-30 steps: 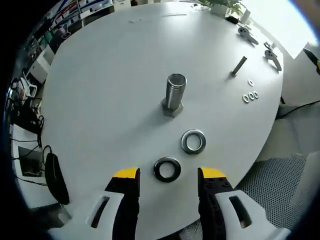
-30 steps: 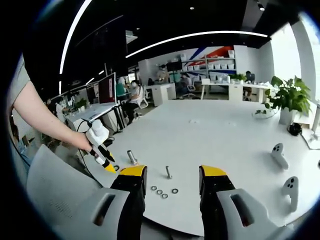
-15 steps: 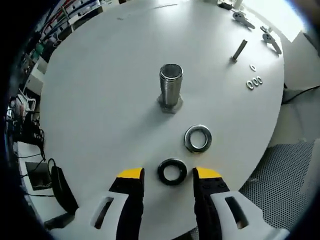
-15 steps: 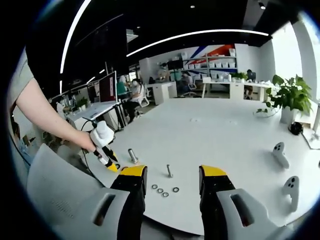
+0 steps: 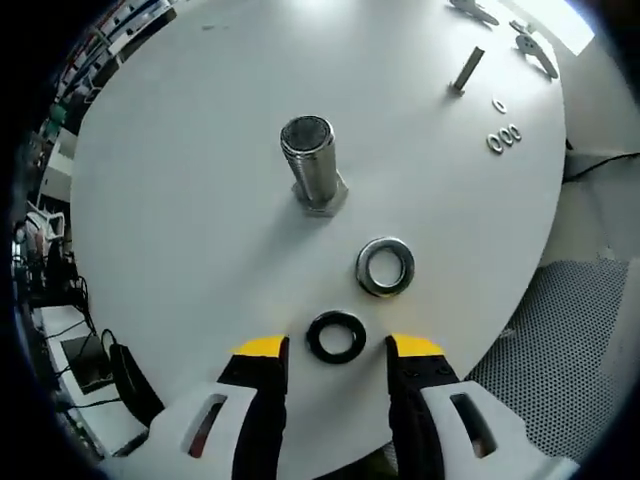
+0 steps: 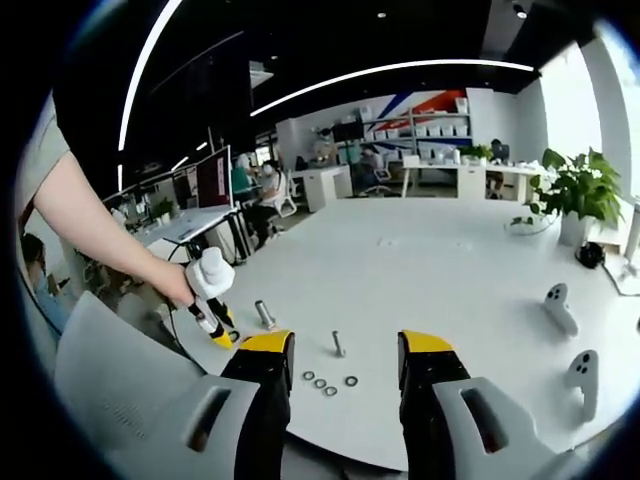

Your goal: Place the washer onto the threaded stud by aligning its center hole with the stud, sliding it down to the base, and recovering from edge contact or off-axis alignment until the washer reaches the visible bottom stop.

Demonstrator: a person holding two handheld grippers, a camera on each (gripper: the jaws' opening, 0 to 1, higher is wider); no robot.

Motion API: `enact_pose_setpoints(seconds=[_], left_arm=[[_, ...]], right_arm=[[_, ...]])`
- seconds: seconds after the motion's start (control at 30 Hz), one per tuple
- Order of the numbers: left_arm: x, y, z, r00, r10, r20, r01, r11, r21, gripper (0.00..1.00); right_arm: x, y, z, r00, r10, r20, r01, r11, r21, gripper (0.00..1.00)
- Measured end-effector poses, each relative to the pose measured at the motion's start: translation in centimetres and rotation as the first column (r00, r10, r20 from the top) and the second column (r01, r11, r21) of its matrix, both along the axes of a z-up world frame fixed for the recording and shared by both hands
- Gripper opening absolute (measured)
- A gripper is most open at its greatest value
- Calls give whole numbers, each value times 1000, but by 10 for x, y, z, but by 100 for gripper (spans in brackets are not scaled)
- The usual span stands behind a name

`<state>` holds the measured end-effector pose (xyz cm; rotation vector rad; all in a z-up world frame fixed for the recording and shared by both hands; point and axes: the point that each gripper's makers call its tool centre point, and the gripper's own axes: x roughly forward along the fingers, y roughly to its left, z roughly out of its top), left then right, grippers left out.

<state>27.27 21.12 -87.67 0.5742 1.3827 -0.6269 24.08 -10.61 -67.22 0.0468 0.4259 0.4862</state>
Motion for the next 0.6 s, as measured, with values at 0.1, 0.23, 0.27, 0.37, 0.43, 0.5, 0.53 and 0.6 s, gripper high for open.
enact_pose_setpoints(seconds=[0.1, 0.23, 0.27, 0.37, 0.43, 0.5, 0.53, 0.6], left_arm=[[0, 0, 0, 1000, -4, 3, 4, 1000, -3, 37], [-1, -2, 1, 999, -41, 7, 41, 999, -11, 36], [-1, -4, 0, 998, -62, 11, 62, 998, -13, 33], [-4, -4, -2, 996, -90, 18, 90, 996, 0, 21], [-2, -1, -3, 998, -64, 26, 65, 998, -14, 21], [-4, -6, -3, 997, -70, 26, 71, 997, -17, 21], [-3, -8, -2, 997, -71, 25, 71, 997, -15, 21], [-3, -9, -3, 997, -69, 17, 69, 998, -6, 21]], right_arm=[[0, 0, 1, 1000, 0, 2, 0, 1000, 3, 43], [0, 0, 1, 1000, 1, 2, -1, 1000, 4, 43], [0, 0, 1, 1000, 1, 2, -1, 1000, 4, 43], [0, 0, 0, 1000, 1, 1, -1, 1000, 4, 43], [0, 0, 1, 1000, -1, 1, 1, 1000, 5, 43], [0, 0, 1, 1000, 0, 2, 0, 1000, 7, 43], [0, 0, 1, 1000, 2, 1, -2, 1000, 5, 43], [0, 0, 0, 1000, 1, -1, -1, 1000, 5, 43]])
